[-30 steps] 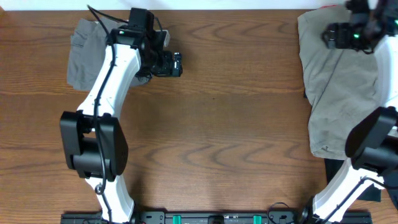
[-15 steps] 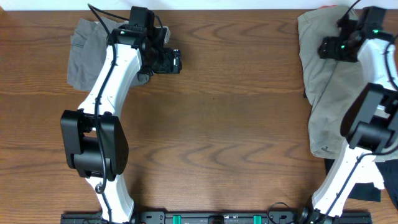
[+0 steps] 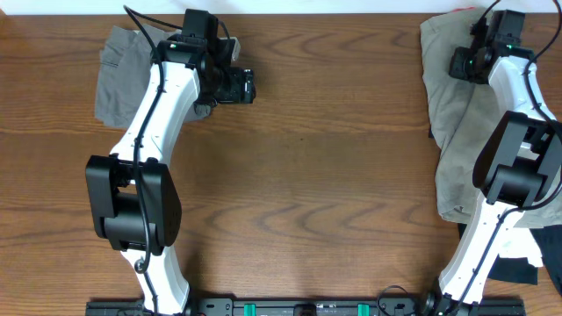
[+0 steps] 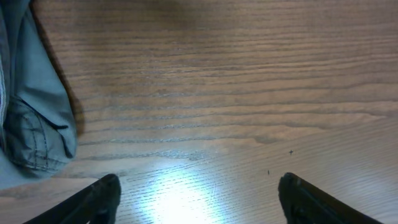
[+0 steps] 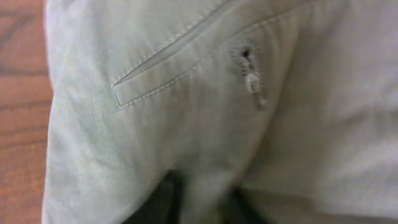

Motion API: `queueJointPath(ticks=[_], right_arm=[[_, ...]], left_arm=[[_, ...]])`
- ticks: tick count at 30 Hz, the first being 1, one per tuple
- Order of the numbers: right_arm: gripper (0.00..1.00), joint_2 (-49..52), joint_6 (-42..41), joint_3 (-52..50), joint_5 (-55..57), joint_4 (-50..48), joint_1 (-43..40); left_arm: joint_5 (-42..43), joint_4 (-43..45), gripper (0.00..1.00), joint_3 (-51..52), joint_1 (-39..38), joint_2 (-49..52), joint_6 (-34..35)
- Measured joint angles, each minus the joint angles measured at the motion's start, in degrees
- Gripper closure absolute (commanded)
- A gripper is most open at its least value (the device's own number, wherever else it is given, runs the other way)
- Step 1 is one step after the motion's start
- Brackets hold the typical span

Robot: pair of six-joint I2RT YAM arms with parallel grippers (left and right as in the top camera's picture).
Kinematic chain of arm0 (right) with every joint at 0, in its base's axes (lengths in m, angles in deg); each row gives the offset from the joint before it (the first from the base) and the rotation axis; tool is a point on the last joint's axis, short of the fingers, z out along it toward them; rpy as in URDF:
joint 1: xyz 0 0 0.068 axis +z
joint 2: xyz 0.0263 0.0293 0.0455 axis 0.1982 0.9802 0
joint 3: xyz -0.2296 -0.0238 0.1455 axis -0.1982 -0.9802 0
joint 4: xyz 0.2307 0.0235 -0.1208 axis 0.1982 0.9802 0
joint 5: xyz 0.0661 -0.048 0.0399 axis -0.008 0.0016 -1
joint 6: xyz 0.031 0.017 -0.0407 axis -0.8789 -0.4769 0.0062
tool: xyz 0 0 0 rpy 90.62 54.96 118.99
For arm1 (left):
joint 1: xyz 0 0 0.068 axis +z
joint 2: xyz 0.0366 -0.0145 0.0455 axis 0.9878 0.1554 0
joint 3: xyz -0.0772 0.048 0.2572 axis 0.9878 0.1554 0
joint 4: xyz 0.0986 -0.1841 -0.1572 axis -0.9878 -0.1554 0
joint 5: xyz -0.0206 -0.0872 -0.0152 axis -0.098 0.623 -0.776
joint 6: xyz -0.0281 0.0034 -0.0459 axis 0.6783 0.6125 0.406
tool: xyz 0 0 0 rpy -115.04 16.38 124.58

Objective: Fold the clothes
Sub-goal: 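Drag the khaki shorts leftward with the right gripper onto the table center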

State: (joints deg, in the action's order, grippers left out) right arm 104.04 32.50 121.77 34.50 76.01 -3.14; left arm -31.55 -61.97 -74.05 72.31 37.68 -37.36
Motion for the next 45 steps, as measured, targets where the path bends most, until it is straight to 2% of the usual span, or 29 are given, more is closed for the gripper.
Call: queueJointPath(ticks=[6, 9, 15, 20, 26, 36, 37, 38, 39, 43, 45], right_arm=[[0.99, -0.5, -0.8, 0.4, 0.1, 2.3, 0.0], [0.99, -2.6, -0.8, 0.4, 0.1, 5.4, 0.5], [0.99, -12.6, -1.0, 0.4, 0.3, 12.0, 4.8], [0.99, -19.6, -1.5, 0.9, -0.2, 13.8, 14.0], [0.99, -18.8, -3.3, 1.0, -1.2, 12.8, 27.5], [0.99, -13.1, -5.0, 1.0, -2.6, 8.3, 43.6], [0.96, -12.5, -5.0, 1.0, -2.6, 8.1, 44.5], [0.89, -12.0, -5.2, 1.0, -2.6, 8.0, 45.4], [0.76, -11.3, -5.3, 1.0, -2.7, 7.8, 46.5], [0.52, -10.5, -5.8, 1.0, -2.8, 7.1, 48.7], [0.47, -10.5, -5.7, 1.0, -2.9, 6.9, 49.1]], left_arm=[[0.0, 0.0, 0.54, 0.0, 0.0, 0.0, 0.3], [0.2, -0.1, 0.60, 0.0, 0.1, 0.0, 0.4], [0.3, -1.9, 0.62, 0.0, 1.8, -2.3, 2.0], [0.3, -3.7, 0.62, 0.0, 4.9, -10.9, 2.9], [-3.4, -7.3, 0.62, -0.3, 7.1, -18.9, 3.2], [-8.9, -12.5, 0.62, -0.3, 10.1, -19.1, 3.2], [-9.2, -12.6, 0.62, -0.3, 10.6, -19.1, 3.2], [-9.4, -12.6, 0.62, -0.3, 10.9, -19.1, 3.2], [-9.5, -12.7, 0.62, -0.3, 11.3, -19.1, 3.2], [-9.8, -12.8, 0.61, -0.3, 12.4, -19.1, 3.2], [-9.8, -12.8, 0.61, -0.3, 12.5, -19.1, 3.2]])
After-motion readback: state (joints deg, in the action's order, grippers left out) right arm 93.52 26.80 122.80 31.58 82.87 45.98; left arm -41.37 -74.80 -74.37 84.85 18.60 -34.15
